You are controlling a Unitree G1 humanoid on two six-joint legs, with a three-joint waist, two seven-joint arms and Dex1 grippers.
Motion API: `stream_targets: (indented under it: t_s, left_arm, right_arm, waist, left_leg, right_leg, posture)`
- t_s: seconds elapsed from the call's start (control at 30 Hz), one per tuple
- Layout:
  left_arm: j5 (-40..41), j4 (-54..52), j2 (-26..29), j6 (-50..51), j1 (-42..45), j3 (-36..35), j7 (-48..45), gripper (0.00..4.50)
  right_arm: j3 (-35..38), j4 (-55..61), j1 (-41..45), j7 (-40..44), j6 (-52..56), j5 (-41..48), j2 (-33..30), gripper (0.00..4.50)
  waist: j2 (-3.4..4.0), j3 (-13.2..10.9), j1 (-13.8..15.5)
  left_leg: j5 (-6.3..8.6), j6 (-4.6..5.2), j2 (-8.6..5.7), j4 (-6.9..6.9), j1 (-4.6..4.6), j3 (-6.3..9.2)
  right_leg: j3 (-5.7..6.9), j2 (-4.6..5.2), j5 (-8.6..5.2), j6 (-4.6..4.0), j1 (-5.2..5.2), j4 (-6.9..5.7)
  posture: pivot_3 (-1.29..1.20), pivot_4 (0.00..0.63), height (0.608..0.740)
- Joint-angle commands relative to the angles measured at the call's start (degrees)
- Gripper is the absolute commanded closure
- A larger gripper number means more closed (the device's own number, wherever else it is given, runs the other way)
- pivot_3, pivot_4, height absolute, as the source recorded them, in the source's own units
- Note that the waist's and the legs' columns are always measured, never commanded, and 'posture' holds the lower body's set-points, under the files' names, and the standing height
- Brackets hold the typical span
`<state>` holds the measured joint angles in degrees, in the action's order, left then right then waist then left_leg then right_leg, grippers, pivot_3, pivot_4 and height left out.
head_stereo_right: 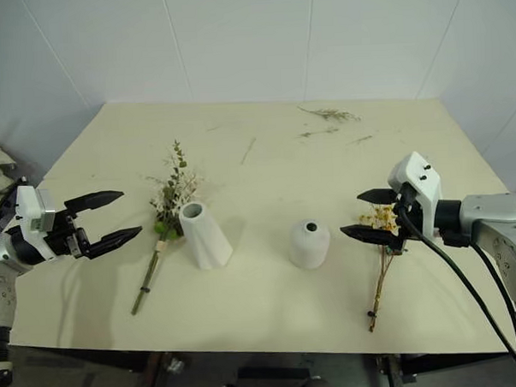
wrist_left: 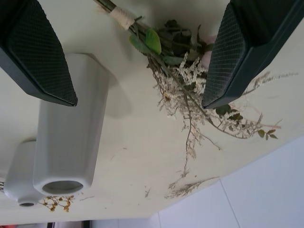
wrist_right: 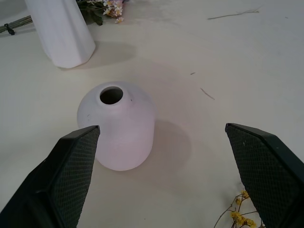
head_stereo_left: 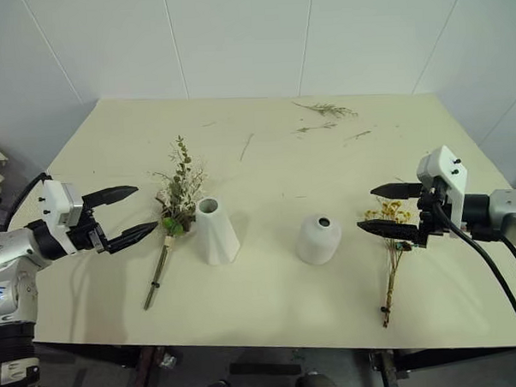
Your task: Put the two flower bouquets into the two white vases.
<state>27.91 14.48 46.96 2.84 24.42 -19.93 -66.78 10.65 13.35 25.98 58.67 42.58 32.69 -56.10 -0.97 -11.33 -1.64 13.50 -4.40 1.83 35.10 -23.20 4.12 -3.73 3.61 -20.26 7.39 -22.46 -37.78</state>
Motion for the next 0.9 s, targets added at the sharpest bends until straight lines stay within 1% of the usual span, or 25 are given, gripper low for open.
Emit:
stream_targets:
  t_s: [0.03, 0.17, 0.33, 0.4, 0.43, 0.57, 0.63, 0.73, 0.83, 0.9]
  left_arm:
    - [0.27, -0.4, 0.28, -0.84, 0.92, -0.49, 0.31, 0.0]
    - [0.3, -1.28, 0.18, -1.05, 0.13, -0.75, 0.78, 0.0]
    - [-0.05, -2.16, 0.64, -1.08, -1.12, -1.6, 2.46, 0.0]
    - [-0.26, -3.23, 0.98, 0.08, -2.14, -2.45, 4.74, 0.0]
    - [0.04, -4.93, 1.01, 2.31, -2.96, -3.29, 7.32, 0.0]
    - [1.14, -7.59, 1.87, 6.75, -4.98, -6.64, 12.38, 0.0]
    - [0.9, -13.65, 1.62, 12.78, -7.6, -8.32, 18.79, 0.0]
    - [2.27, -20.92, 1.99, 22.09, -10.39, -10.18, 24.9, 0.0]
    - [2.72, -24.96, 2.79, 31.31, -11.23, -11.29, 30.46, 0.0]
    - [4.07, -28.23, 3.45, 40.7, -11.35, -11.2, 34.31, 0.0]
  right_arm:
    - [2.16, 1.79, 0.5, -0.51, -0.92, 1.01, -0.1, 0.02]
    - [1.03, 1.12, 1.38, -1.12, -2.07, 1.13, 1.97, 0.02]
    - [0.3, 1.99, 2.16, -1.37, -1.97, 1.62, 3.02, 0.02]
    - [-0.22, 2.09, 2.42, -1.12, -2.37, 1.56, 3.35, 0.02]
    - [-0.48, 1.37, 2.88, -0.61, -3.19, 1.31, 3.51, 0.02]
    - [-2.51, -0.1, 5.58, -0.23, -5.04, 0.46, 5.25, 0.02]
    - [-3.59, -4.05, 7.31, 1.57, -8.16, -1.19, 5.64, 0.02]
    - [-4.84, -7.17, 9.32, 2.88, -10.72, -2.57, 5.97, 0.02]
    - [-5.53, -8.53, 9.9, 4.15, -12.55, -2.64, 7.15, 0.02]
    - [-5.18, -8.92, 9.28, 6.35, -14.13, -1.91, 7.49, 0.02]
  waist:
    - [0.0, 0.0, -0.07]
    - [0.0, 0.0, -0.26]
    - [0.0, 0.0, -0.07]
    - [0.0, 0.0, -0.12]
    - [0.0, 0.0, -0.16]
    - [0.0, 0.0, -0.38]
    - [0.0, 0.0, -0.37]
    - [-0.05, -0.03, -0.26]
    - [-0.09, -0.05, -0.06]
    - [-0.1, -0.06, -0.03]
  left_leg:
    - [0.0, 0.0, 0.0, 0.0, 0.0, 0.0]
    - [0.0, 0.0, 0.01, -0.01, 0.01, -0.01]
    - [0.0, 0.0, 0.01, 0.0, 0.0, -0.01]
    - [0.0, 0.0, 0.01, 0.0, 0.0, -0.01]
    - [0.0, 0.0, 0.01, 0.0, 0.0, -0.01]
    - [0.0, 0.0, 0.02, -0.01, 0.01, 0.0]
    - [0.0, 0.0, 0.02, 0.0, 0.01, -0.01]
    - [0.01, 0.0, 0.01, 0.01, 0.01, -0.03]
    - [0.01, 0.0, 0.02, 0.0, 0.01, -0.01]
    - [0.0, 0.0, 0.02, 0.0, 0.01, 0.0]
  right_leg:
    - [0.0, 0.0, 0.0, 0.0, 0.0, 0.0]
    - [-0.01, -0.02, 0.0, 0.0, 0.0, 0.0]
    - [-0.01, -0.01, 0.0, 0.0, 0.0, 0.0]
    - [-0.01, -0.01, 0.0, 0.0, 0.0, 0.0]
    - [-0.01, 0.0, 0.0, 0.0, 0.0, 0.0]
    - [-0.02, -0.02, 0.0, 0.0, -0.01, -0.02]
    - [-0.03, -0.01, 0.0, 0.0, -0.01, -0.02]
    - [-0.06, 0.04, 0.02, 0.03, 0.01, 0.02]
    - [-0.06, 0.0, 0.02, 0.03, 0.0, -0.01]
    - [-0.06, 0.0, 0.02, 0.03, 0.0, -0.01]
  posture:
    - [0.0, 0.15, 0.74]
    - [0.0, 0.15, 0.74]
    - [0.0, 0.15, 0.74]
    - [0.0, 0.15, 0.74]
    - [0.0, 0.15, 0.74]
    - [0.0, 0.15, 0.74]
    - [0.0, 0.15, 0.74]
    - [0.0, 0.15, 0.74]
    - [0.0, 0.15, 0.74]
    - [0.0, 0.15, 0.74]
